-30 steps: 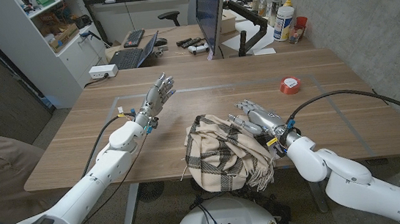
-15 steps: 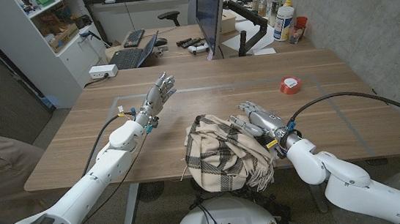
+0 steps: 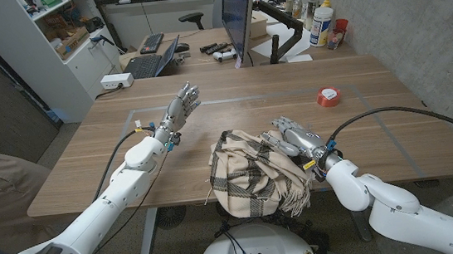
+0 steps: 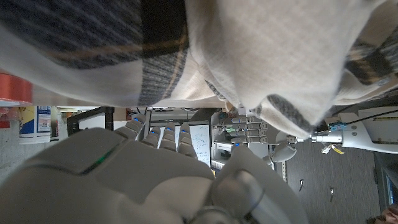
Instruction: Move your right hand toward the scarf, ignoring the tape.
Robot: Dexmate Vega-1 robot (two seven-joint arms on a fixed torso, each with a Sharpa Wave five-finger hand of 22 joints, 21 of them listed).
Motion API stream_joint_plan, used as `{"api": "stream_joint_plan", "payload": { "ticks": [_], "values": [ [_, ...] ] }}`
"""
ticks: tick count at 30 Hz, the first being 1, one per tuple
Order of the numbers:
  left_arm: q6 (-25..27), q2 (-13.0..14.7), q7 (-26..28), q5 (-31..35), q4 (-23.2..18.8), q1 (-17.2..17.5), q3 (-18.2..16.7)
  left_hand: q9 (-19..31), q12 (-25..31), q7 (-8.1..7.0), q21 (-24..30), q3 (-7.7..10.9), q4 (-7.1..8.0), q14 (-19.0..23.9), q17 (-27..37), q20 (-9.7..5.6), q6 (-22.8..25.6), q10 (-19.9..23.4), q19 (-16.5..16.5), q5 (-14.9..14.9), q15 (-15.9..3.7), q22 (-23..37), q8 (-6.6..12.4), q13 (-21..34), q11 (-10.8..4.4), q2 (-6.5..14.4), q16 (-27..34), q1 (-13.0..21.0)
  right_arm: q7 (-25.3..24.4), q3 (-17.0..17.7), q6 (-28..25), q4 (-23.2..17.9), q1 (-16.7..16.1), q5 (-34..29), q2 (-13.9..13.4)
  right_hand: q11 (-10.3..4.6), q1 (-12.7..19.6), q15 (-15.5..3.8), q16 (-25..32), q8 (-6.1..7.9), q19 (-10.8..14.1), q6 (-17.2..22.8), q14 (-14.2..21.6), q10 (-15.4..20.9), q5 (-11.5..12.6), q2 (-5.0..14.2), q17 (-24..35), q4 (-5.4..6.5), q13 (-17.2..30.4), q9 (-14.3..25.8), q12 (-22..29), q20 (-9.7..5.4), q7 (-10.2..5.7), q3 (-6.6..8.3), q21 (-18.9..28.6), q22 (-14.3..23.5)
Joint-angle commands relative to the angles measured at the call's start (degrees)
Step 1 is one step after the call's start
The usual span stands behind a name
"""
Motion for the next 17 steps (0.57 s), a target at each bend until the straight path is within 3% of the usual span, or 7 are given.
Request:
{"api": "stream_joint_plan", "payload": {
  "ticks": [1,17],
  "values": [
    [-0.1,-0.8,-0.3,0.0,1.1,-0.7,0.4,0.1,0.3,0.05,0.3,0.15,-0.29,-0.4,0.2,-0.84,-0.2,0.1,-0.2,0.1,-3.76,0.1,0.32,0.2,0.03,0.5,0.3,0.3,0.1,0.0,0.0,0.5,0.3,0.8,-0.3,-0.4,-0.9,-1.21,0.3,0.4,0.9,0.2,-1.4,-0.4,-0.4,5.21,0.1,0.2,0.1,0.3,0.1,-0.97,-0.11,0.71,0.5,0.1],
    [-2.4,-2.7,-0.3,0.1,3.1,-1.4,0.6,0.1,0.3,0.23,0.3,0.14,-0.38,-0.4,0.2,-0.89,0.3,0.1,-0.1,0.0,-3.89,0.1,0.47,0.2,-0.09,0.5,0.3,0.3,-0.2,1.2,-2.2,-2.1,-1.2,-1.0,-2.7,-0.47,-1.2,-1.26,0.4,0.31,1.0,0.0,-1.4,-0.5,-0.6,5.21,0.1,0.41,0.1,0.3,0.1,-1.08,0.02,1.29,0.5,0.1]
  ]
}}
